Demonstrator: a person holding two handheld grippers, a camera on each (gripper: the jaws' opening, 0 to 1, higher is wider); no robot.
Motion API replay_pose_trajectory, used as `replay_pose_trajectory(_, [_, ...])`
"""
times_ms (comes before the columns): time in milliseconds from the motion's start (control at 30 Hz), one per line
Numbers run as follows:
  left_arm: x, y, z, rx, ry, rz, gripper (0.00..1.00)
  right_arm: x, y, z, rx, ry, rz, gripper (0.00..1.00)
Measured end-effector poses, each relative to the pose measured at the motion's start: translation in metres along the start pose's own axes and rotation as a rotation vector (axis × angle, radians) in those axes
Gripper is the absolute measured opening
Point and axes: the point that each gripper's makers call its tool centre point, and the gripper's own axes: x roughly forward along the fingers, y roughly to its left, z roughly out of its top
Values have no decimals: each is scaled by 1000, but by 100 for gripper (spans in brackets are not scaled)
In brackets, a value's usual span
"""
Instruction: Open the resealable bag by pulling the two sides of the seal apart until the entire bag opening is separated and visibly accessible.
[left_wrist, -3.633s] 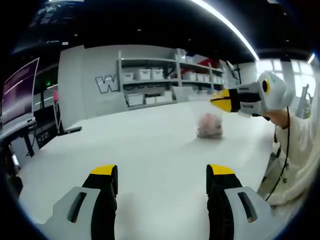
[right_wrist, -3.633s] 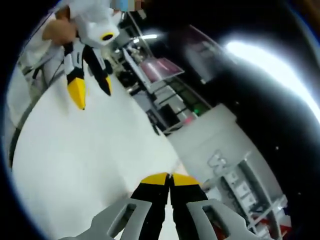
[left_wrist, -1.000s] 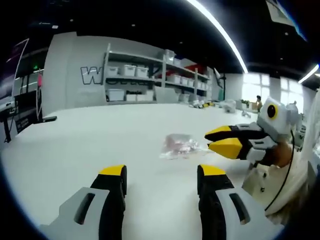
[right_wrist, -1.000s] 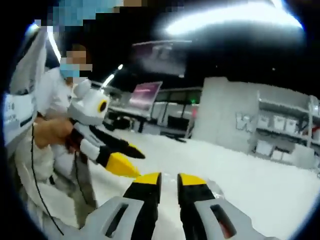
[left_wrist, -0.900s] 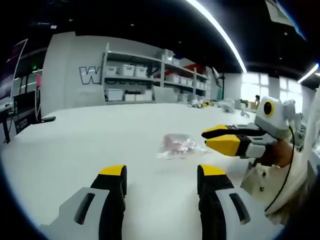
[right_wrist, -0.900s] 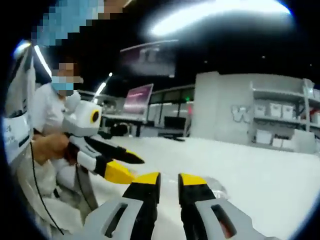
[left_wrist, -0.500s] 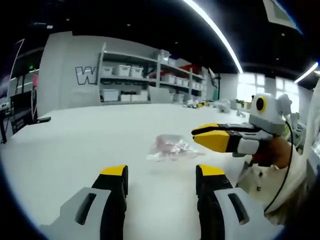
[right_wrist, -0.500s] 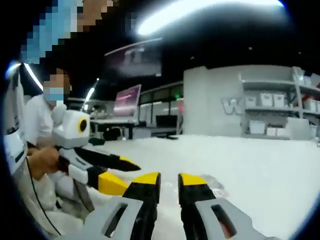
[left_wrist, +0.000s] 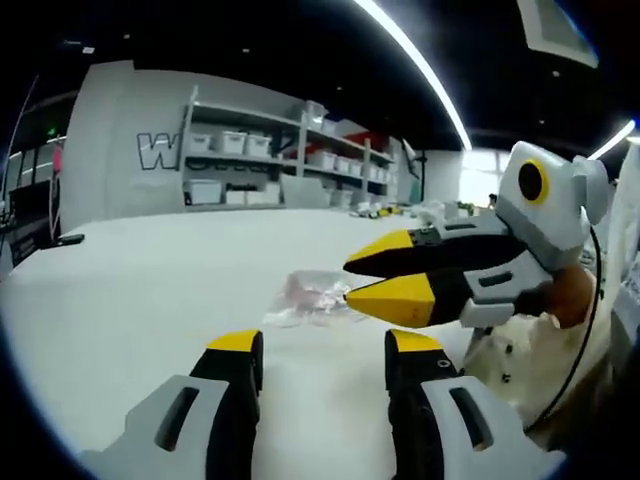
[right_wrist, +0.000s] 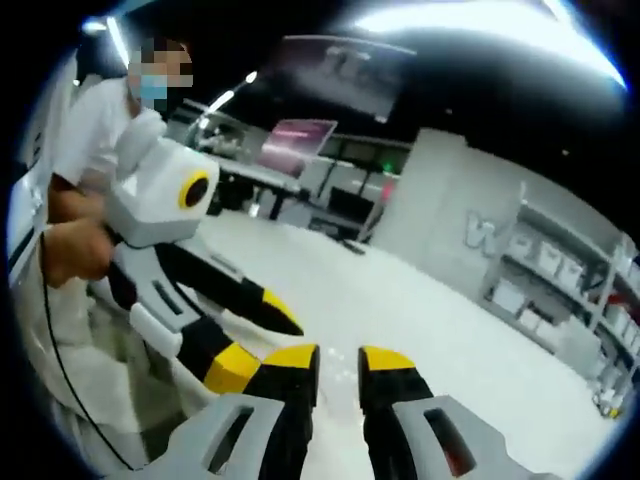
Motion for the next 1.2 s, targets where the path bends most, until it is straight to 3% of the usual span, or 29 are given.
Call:
replay_pose_trajectory(367, [1, -1, -3, 29, 12, -4, 51, 3, 7, -5, -97, 70, 34, 12])
replay_pose_trajectory(533, [0, 2, -4, 52, 17, 6, 53, 4, 14, -9, -216, 132, 84, 12])
replay_pose_trajectory(667, [-2, 9, 0, 46, -6, 27, 53, 5, 10, -12, -272, 171, 68, 12])
replay_pose_trajectory(900, [-6, 17, 2, 49, -15, 50, 52, 6, 9, -17, -286, 200, 71, 10])
replay_pose_trajectory(1200, [-5, 10, -1, 59, -14, 29, 51, 14, 10, -20, -273, 220, 62, 10])
